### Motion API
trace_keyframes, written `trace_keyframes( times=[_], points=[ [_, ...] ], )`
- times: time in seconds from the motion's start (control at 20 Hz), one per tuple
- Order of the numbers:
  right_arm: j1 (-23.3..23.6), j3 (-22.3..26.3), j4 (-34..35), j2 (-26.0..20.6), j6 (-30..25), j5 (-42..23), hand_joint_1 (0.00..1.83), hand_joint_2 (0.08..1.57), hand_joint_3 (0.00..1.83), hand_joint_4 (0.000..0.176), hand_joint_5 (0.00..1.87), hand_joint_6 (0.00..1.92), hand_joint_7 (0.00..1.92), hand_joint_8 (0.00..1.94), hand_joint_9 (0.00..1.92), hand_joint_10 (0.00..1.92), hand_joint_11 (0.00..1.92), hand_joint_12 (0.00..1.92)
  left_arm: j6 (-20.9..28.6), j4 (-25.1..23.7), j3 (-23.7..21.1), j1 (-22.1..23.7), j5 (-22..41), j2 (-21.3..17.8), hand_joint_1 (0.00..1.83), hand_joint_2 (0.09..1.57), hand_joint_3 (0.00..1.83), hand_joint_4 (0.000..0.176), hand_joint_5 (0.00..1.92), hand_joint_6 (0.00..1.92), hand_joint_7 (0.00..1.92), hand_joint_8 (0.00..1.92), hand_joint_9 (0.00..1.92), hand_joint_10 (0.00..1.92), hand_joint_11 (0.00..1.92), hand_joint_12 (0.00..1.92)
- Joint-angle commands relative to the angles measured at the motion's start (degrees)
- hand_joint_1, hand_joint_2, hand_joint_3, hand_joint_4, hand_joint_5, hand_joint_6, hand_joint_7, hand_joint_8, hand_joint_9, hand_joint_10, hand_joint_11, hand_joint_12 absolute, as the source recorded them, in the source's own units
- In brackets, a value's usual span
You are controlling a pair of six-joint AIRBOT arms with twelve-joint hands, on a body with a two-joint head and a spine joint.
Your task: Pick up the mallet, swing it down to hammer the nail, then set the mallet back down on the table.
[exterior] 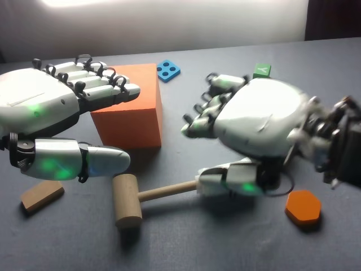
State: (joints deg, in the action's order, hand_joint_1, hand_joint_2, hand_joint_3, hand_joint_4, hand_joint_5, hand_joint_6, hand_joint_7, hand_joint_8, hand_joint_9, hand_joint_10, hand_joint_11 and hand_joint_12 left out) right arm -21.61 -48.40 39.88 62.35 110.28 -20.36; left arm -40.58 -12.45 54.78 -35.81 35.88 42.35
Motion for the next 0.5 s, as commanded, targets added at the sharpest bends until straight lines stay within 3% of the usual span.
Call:
trace_keyframes(
  times=[0.0,0.1,0.15,0.25,0.3,0.35,0.4,0.45],
  points=[
    [1.41,0.96,-0.03,-1.44,0.41,-3.40,0.35,1.18,0.00,0.000,0.51,0.01,0.56,0.00,0.49,0.08,0.02,1.06,0.32,1.20,-0.30,1.20,6.49,-0.54,0.00,1.18,0.00,0.000,0.18,0.00,0.18,0.00,0.16,0.00,0.09,0.08],
    [3.20,2.73,0.21,-4.01,0.76,-2.09,0.37,1.17,0.00,0.000,0.52,0.01,0.59,0.01,0.54,0.11,0.03,1.10,0.30,1.19,-0.63,2.07,5.75,-0.63,0.00,1.18,0.00,0.000,0.25,0.01,0.32,0.01,0.31,0.02,0.17,0.13],
    [4.42,3.32,1.27,-5.29,0.77,-1.01,0.40,1.16,0.00,0.000,0.56,0.05,0.64,0.12,0.48,0.48,0.08,1.22,0.37,0.59,-0.82,2.55,5.43,-0.65,0.00,1.19,0.00,0.000,0.41,0.02,0.55,0.03,0.52,0.04,0.31,0.20],
    [5.94,3.70,2.10,-6.84,0.79,1.10,0.43,1.14,0.00,0.000,0.57,0.22,0.47,0.78,0.35,1.06,0.13,1.39,0.58,0.16,-1.05,2.71,5.33,-0.66,0.00,1.20,0.00,0.000,0.50,0.04,0.64,0.05,0.60,0.06,0.37,0.23],
    [6.70,4.01,2.10,-7.90,1.37,2.11,0.44,1.13,0.00,0.000,0.49,0.51,0.38,1.11,0.34,1.22,0.18,1.46,0.58,0.17,-1.24,2.72,5.04,-0.65,0.00,1.20,0.00,0.000,0.52,0.10,0.65,0.14,0.61,0.16,0.30,0.56],
    [6.98,4.44,2.10,-8.98,2.14,2.26,0.45,1.13,0.00,0.000,0.37,0.87,0.30,1.35,0.31,1.40,0.20,1.56,0.81,0.17,-1.38,2.78,4.82,-0.63,0.00,1.20,0.00,0.000,0.42,0.51,0.44,0.76,0.43,0.77,0.22,0.98],
    [7.02,4.97,2.10,-10.41,2.05,2.44,0.46,1.14,0.00,0.000,0.27,1.27,0.23,1.62,0.24,1.68,0.21,1.76,0.86,0.17,-1.60,2.90,4.59,-0.62,0.00,1.20,0.00,0.000,0.21,1.27,0.27,1.37,0.27,1.37,0.15,1.45],
    [7.06,5.22,2.10,-11.00,1.95,2.70,0.46,1.14,0.00,0.000,0.22,1.52,0.20,1.79,0.22,1.87,0.24,1.89,0.88,0.17,-1.71,3.03,4.53,-0.60,0.02,1.20,0.00,0.000,0.11,1.61,0.19,1.65,0.22,1.66,0.12,1.70]
  ],
)
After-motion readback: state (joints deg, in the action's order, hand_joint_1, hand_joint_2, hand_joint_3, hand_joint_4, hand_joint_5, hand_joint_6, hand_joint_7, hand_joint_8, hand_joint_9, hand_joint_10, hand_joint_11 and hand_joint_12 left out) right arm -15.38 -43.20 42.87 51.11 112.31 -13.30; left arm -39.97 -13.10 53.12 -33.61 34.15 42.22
